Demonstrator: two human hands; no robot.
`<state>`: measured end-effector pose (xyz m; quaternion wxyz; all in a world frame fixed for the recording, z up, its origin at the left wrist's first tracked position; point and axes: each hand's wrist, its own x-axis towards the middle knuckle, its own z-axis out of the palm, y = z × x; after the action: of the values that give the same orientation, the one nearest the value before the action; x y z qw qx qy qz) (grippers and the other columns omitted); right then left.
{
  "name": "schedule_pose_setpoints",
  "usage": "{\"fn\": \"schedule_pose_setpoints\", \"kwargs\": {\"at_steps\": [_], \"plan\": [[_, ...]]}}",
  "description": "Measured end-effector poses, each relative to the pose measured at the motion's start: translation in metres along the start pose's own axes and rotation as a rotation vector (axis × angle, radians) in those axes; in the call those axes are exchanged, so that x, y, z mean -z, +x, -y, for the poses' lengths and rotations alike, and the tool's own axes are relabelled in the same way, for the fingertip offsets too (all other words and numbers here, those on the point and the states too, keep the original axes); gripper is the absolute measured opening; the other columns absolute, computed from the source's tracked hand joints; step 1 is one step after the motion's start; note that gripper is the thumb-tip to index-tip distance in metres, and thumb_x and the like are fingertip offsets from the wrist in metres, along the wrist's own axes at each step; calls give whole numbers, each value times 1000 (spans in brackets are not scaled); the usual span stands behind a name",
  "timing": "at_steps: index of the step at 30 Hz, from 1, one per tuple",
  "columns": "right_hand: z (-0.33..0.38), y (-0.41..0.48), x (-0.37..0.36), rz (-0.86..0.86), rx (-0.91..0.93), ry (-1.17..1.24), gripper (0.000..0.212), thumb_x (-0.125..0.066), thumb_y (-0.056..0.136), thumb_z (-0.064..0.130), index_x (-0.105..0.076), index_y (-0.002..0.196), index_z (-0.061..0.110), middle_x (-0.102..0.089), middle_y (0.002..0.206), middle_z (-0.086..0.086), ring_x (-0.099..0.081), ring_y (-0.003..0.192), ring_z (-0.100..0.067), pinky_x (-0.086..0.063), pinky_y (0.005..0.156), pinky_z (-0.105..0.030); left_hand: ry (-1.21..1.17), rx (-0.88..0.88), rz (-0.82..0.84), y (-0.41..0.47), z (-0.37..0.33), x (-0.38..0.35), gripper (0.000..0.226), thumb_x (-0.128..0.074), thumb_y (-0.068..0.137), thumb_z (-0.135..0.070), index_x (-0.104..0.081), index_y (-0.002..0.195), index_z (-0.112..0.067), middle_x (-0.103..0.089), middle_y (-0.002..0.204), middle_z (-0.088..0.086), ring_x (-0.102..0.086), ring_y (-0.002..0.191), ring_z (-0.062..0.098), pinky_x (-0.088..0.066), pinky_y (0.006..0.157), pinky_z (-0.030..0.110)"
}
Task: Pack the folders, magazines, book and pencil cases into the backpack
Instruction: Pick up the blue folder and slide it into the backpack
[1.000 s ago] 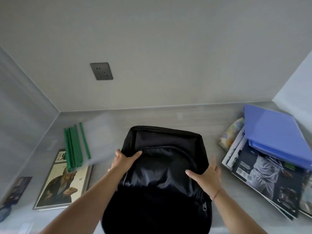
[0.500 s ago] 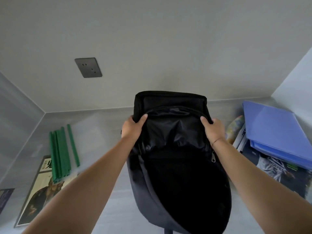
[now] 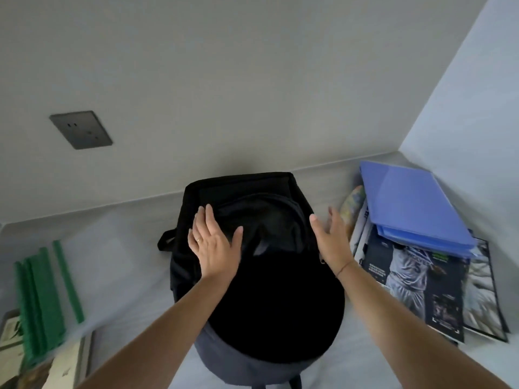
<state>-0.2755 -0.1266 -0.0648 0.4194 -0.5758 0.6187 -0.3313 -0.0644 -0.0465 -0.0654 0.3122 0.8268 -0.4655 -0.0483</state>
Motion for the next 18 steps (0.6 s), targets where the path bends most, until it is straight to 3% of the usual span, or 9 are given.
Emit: {"fn": "schedule_pose_setpoints", "kwargs": {"at_steps": [2, 5, 7, 9, 12, 14, 15, 16, 18], "plan": [[2, -1, 22, -51, -6, 58, 40, -51, 91, 40, -46, 114, 8, -49, 111, -12, -48, 110, -25, -36, 96, -34, -73, -131, 22, -6, -33, -8, 65, -53, 89, -41, -28, 141, -12, -27, 149, 8, -21, 139, 25, -14, 114, 45], [0, 6, 65, -174, -29, 76, 40, -50, 93, 32, -53, 106, -6, -58, 101, -28, -55, 97, -38, -42, 76, -29, -234, -288, 119, -12, -88, -27, 36, -55, 91, -30, -50, 123, -15, -45, 132, 3, -37, 126, 21, -26, 108, 37], [-4, 14, 100, -227, -14, 50, 33, -47, 94, 26, -54, 83, -3, -51, 79, -30, -48, 76, -42, -41, 64, -35, -418, -229, 271, -17, -123, -43, 21, -54, 92, -26, -57, 110, -16, -51, 118, -1, -45, 114, 19, -36, 98, 30], [-9, 26, 135, -264, -5, 16, 32, -44, 93, 20, -35, 64, 10, -28, 63, -15, -27, 62, -25, -25, 57, -35, -547, -70, 452, -20, -158, -60, 18, -49, 92, -30, -58, 104, -18, -55, 107, -3, -52, 102, 16, -40, 84, 26], [-27, 52, 186, -317, -15, -40, 30, -43, 89, 18, -28, 63, 17, -21, 61, -6, -19, 62, -19, -18, 62, -33, -523, 99, 630, -20, -201, -90, 27, -46, 90, -35, -59, 107, -17, -61, 96, -4, -57, 88, 16, -39, 65, 26], [-45, 71, 217, -353, -99, -20, 22, -47, 88, 26, -49, 68, 17, -41, 64, -2, -36, 58, -20, -29, 64, -32, -503, 183, 705, -16, -224, -110, 32, -45, 90, -33, -60, 107, -10, -63, 92, 10, -59, 84, 25, -45, 67, 29], [-56, 80, 231, -360, -153, -20, 15, -49, 89, 27, -58, 85, 16, -51, 74, -4, -48, 64, -20, -37, 67, -30, -507, 210, 726, -15, -234, -121, 29, -45, 90, -31, -60, 99, -7, -60, 87, 17, -58, 80, 29, -45, 69, 32], [-68, 89, 244, -354, -211, -42, 14, -50, 91, 26, -57, 98, 16, -56, 79, -4, -54, 67, -21, -43, 66, -28, -526, 242, 737, -13, -243, -131, 23, -45, 90, -28, -58, 90, -9, -56, 81, 17, -54, 73, 27, -42, 67, 31], [-90, 104, 266, -310, -303, -108, 6, -49, 92, 20, -47, 97, 17, -56, 73, -6, -51, 53, -21, -38, 51, -24, -616, 337, 760, -10, -257, -151, 19, -44, 91, -22, -57, 88, -8, -49, 69, 15, -44, 62, 17, -37, 57, 25]]}}
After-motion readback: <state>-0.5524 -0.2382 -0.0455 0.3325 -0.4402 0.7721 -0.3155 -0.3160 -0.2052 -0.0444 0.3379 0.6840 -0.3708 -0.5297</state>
